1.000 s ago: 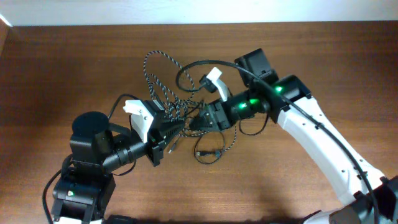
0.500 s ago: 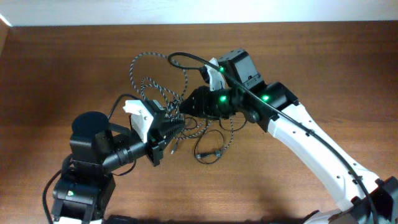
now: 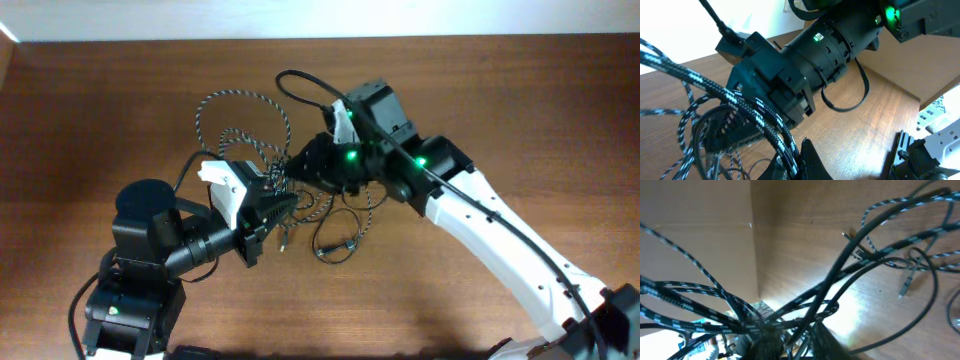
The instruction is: Untangle cables
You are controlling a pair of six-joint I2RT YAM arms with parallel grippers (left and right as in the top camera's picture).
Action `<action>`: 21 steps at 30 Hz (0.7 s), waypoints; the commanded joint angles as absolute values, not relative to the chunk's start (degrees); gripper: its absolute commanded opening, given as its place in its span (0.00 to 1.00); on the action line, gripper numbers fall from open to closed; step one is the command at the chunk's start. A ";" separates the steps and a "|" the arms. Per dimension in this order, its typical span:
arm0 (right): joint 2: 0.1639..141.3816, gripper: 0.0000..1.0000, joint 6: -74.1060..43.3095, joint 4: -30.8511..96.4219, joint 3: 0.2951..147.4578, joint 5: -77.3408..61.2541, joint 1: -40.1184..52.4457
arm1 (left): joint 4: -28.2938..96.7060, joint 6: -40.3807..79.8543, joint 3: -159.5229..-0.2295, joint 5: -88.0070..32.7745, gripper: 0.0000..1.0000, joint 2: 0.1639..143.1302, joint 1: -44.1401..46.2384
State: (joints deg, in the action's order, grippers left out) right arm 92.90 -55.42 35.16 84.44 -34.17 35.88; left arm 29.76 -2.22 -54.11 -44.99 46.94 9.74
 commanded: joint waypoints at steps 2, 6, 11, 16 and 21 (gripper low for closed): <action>94.02 0.04 -57.69 32.91 84.42 -30.33 37.87 | 30.28 -3.53 -54.59 -46.30 0.00 46.65 9.72; 93.89 0.04 -53.69 32.42 84.42 -28.97 37.41 | 30.96 -3.53 -54.59 -46.28 0.00 46.65 9.69; 86.70 0.04 -44.29 35.81 84.42 -25.98 27.09 | 33.56 -3.53 -54.59 -42.61 0.00 46.65 9.69; 77.32 0.04 -41.71 44.01 84.42 -22.00 15.64 | 35.88 -3.53 -54.59 -37.63 0.00 46.85 9.69; 69.97 0.04 -40.25 46.09 84.42 -30.26 4.75 | 44.69 1.04 -54.43 -20.25 0.05 52.01 9.69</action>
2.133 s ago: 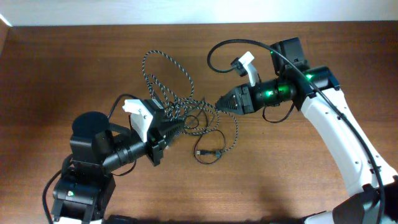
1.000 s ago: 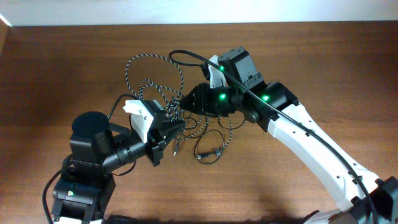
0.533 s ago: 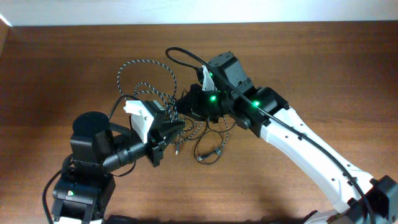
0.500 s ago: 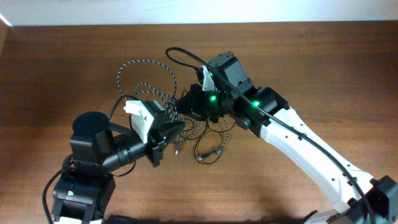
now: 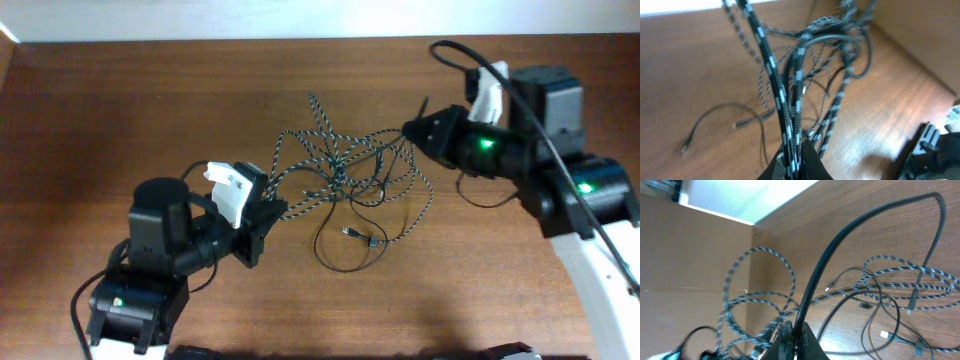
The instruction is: Untangle cables
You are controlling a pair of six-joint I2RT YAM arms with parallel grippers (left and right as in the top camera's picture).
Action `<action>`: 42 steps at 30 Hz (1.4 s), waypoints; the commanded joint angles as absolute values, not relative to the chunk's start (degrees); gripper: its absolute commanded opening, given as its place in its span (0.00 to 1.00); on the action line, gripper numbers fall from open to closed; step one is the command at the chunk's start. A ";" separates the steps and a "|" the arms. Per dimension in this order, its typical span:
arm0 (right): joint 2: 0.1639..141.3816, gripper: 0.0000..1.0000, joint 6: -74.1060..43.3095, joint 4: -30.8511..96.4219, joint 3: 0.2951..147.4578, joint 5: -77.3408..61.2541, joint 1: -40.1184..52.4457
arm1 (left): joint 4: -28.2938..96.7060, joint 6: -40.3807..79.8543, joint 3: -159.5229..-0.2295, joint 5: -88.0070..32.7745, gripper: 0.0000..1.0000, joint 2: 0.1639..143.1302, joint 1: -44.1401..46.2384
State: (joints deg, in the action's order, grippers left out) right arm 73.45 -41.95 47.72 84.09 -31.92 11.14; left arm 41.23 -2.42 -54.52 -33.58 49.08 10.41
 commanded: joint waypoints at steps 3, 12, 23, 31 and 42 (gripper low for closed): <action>67.64 0.04 -39.16 45.69 84.42 -31.97 -2.46 | 45.98 10.63 -54.43 -11.79 0.00 58.70 9.69; 60.18 0.11 -40.91 45.71 84.42 -41.12 -27.64 | 49.58 27.59 -54.43 4.47 0.00 66.52 9.72; 64.20 0.32 -29.41 54.61 84.42 -44.42 -10.28 | 30.57 11.66 -54.43 -28.23 0.00 45.25 9.63; 73.73 0.32 -10.70 64.40 84.42 -44.40 11.29 | 30.28 18.44 -54.43 -31.35 0.00 36.64 9.61; 82.87 0.46 18.24 56.51 84.42 -63.37 26.04 | 32.36 18.41 -54.43 -32.16 0.00 36.67 9.61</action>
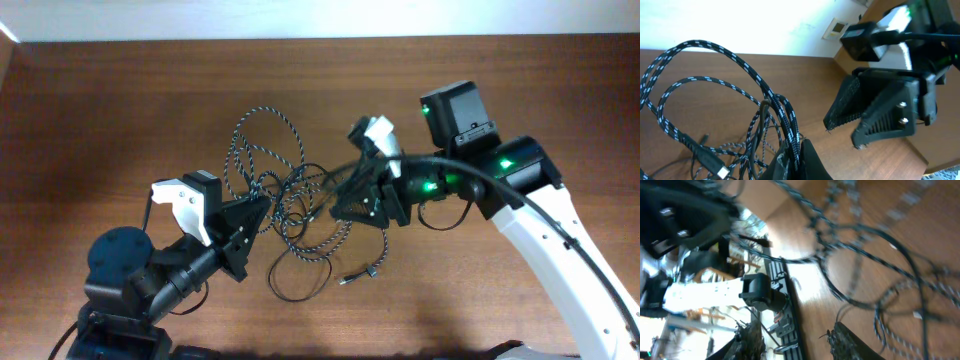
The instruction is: Untangle cables
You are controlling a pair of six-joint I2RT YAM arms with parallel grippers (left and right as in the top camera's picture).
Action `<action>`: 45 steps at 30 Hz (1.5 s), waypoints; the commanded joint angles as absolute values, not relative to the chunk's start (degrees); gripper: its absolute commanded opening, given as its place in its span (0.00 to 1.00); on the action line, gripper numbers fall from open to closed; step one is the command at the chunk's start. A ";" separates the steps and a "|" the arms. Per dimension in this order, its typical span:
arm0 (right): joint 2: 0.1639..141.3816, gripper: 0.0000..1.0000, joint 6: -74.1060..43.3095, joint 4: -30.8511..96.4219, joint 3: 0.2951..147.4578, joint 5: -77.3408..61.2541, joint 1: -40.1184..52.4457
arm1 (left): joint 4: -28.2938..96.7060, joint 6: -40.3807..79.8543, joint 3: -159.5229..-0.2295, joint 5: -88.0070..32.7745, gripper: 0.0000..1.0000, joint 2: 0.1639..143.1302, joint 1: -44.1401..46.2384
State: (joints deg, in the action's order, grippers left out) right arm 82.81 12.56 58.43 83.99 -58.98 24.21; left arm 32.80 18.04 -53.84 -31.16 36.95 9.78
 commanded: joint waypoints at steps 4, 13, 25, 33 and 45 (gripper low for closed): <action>84.44 0.45 22.31 47.27 84.42 -55.13 31.81 | 32.36 18.44 -54.43 -32.18 0.00 36.67 9.61; 91.66 0.36 22.31 34.33 84.42 -52.38 35.57 | 32.36 19.88 -54.43 -32.21 0.00 36.67 9.61; 87.09 0.43 22.11 34.37 84.42 -58.06 36.69 | 32.40 20.32 -54.43 -32.14 0.03 36.67 9.58; 90.19 0.40 22.09 31.27 84.42 -44.25 39.92 | 32.40 20.34 -54.43 -32.18 0.03 36.67 9.61; 93.12 0.37 22.04 29.74 84.42 -27.59 40.21 | 32.40 20.34 -54.43 -32.18 0.03 36.67 9.61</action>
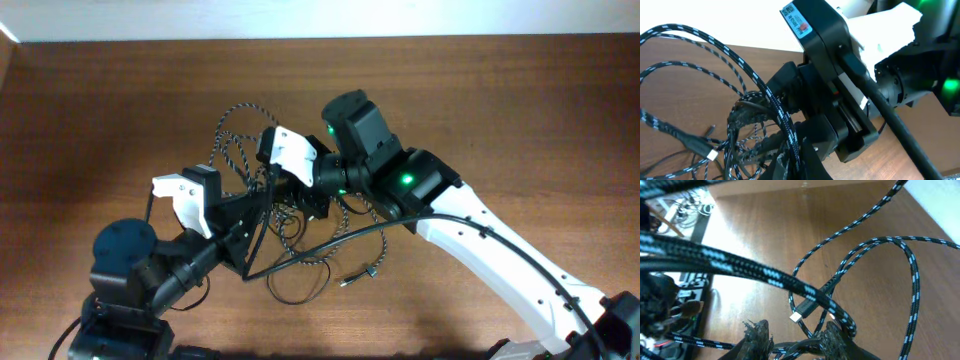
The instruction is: Untangle cables
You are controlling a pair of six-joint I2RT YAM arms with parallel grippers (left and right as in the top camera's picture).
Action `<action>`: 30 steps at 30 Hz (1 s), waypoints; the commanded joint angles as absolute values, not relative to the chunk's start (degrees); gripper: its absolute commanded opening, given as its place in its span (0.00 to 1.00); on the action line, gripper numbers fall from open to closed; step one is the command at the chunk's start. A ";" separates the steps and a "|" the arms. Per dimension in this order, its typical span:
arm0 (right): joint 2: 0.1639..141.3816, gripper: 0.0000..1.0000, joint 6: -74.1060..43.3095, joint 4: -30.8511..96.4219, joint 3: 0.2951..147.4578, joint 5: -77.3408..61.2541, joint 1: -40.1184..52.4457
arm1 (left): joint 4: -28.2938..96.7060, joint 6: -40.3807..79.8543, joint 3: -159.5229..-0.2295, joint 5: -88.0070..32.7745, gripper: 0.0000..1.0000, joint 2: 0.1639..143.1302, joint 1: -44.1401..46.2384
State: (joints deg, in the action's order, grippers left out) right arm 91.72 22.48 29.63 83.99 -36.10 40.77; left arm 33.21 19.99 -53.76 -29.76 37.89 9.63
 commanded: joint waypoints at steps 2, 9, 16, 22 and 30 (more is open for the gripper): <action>92.14 0.37 20.53 29.71 84.44 -27.57 40.10 | 32.38 20.34 -54.43 -32.16 0.04 36.67 9.61; 87.66 0.43 20.56 32.56 84.44 -27.55 40.07 | 32.38 20.34 -54.43 -32.16 0.04 36.67 9.61; 80.09 0.47 20.56 35.64 84.44 -25.43 40.05 | 32.40 20.32 -54.43 -32.14 0.06 36.67 9.58; 83.35 0.52 20.53 35.79 84.42 -25.30 40.12 | 32.40 20.34 -54.43 -32.16 0.06 36.67 9.61; 88.58 0.48 20.51 34.89 84.42 -35.05 40.16 | 32.40 20.34 -54.43 -32.16 0.07 36.67 9.61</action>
State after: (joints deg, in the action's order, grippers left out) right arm 87.53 20.99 35.07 83.99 -30.00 40.27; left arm 32.95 20.21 -53.47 -31.20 37.17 9.56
